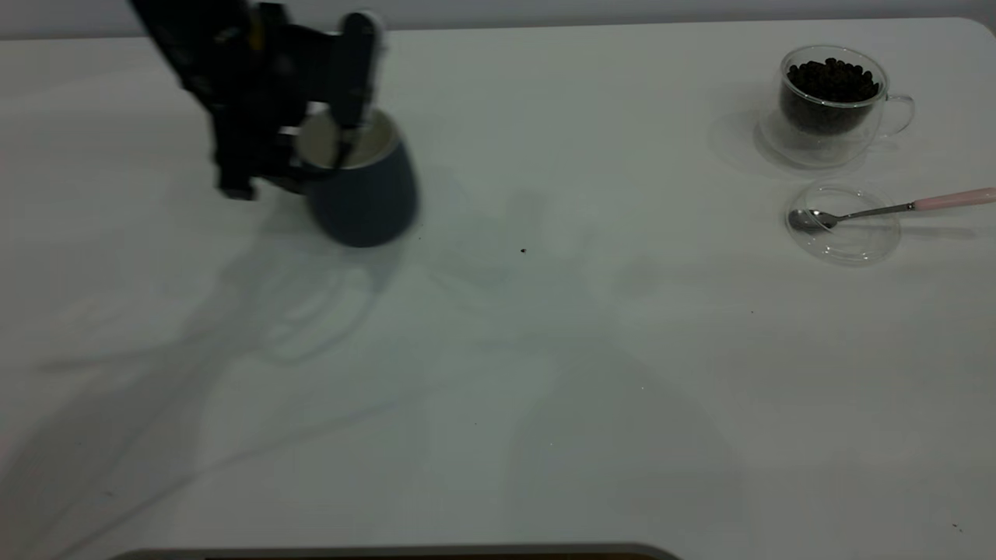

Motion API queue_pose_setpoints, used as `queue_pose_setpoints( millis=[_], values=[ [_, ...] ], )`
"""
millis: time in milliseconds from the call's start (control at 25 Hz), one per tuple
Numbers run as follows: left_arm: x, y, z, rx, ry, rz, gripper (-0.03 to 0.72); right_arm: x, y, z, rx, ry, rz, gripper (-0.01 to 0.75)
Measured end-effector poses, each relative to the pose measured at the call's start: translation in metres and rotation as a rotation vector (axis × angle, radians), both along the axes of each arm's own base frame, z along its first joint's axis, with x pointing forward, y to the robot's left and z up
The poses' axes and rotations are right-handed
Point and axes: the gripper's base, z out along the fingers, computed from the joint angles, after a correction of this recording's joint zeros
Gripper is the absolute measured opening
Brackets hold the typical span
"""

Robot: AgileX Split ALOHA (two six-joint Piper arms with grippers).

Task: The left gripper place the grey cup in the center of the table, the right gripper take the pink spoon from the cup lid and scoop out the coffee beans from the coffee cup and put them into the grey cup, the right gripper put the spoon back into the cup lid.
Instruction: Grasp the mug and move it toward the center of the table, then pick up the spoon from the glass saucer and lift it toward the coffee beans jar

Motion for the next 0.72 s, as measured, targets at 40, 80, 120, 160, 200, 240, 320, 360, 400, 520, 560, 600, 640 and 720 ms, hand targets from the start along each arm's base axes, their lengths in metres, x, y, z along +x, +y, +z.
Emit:
queue_pose_setpoints(
  millis=[40,80,120,160,200,240,320,360,400,520,560,600,640,720],
  values=[
    [-0.002,-0.009,0.0,-0.014,-0.007,-0.011,0.588,0.0,0.0,0.0,0.0,0.0,0.0,0.588],
    [-0.004,-0.015,0.001,-0.029,-0.012,-0.013,0.588,0.0,0.0,0.0,0.0,0.0,0.0,0.588],
    [-0.007,-0.022,0.001,-0.041,-0.014,-0.014,0.588,0.0,0.0,0.0,0.0,0.0,0.0,0.588],
    [-0.008,-0.027,0.001,-0.05,-0.015,-0.013,0.588,0.0,0.0,0.0,0.0,0.0,0.0,0.588],
    [-0.01,-0.03,0.001,-0.06,-0.016,-0.006,0.588,0.0,0.0,0.0,0.0,0.0,0.0,0.588],
    [-0.01,-0.031,0.001,-0.068,-0.015,0.008,0.588,0.0,0.0,0.0,0.0,0.0,0.0,0.588],
    [-0.01,-0.031,0.003,-0.082,-0.015,0.038,0.588,0.0,0.0,0.0,0.0,0.0,0.0,0.588],
    [-0.01,-0.031,0.006,-0.083,-0.015,0.056,0.588,0.0,0.0,0.0,0.0,0.0,0.0,0.588],
    [-0.01,-0.03,0.012,-0.081,-0.019,0.073,0.588,0.0,0.0,0.0,0.0,0.0,0.0,0.588],
    [-0.01,-0.026,0.046,-0.086,-0.052,0.129,0.588,0.0,0.0,0.0,0.0,0.0,0.0,0.588],
    [-0.01,-0.025,0.061,-0.098,-0.073,0.156,0.588,0.0,0.0,0.0,0.0,0.0,0.0,0.588],
    [-0.011,-0.023,0.077,-0.109,-0.093,0.186,0.588,0.0,0.0,0.0,0.0,0.0,0.0,0.588],
    [-0.013,-0.021,0.091,-0.119,-0.103,0.229,0.588,0.0,0.0,0.0,0.0,0.0,0.0,0.588],
    [-0.019,-0.014,0.123,-0.152,-0.133,0.334,0.588,0.0,0.0,0.0,0.0,0.0,0.0,0.588]
  ],
)
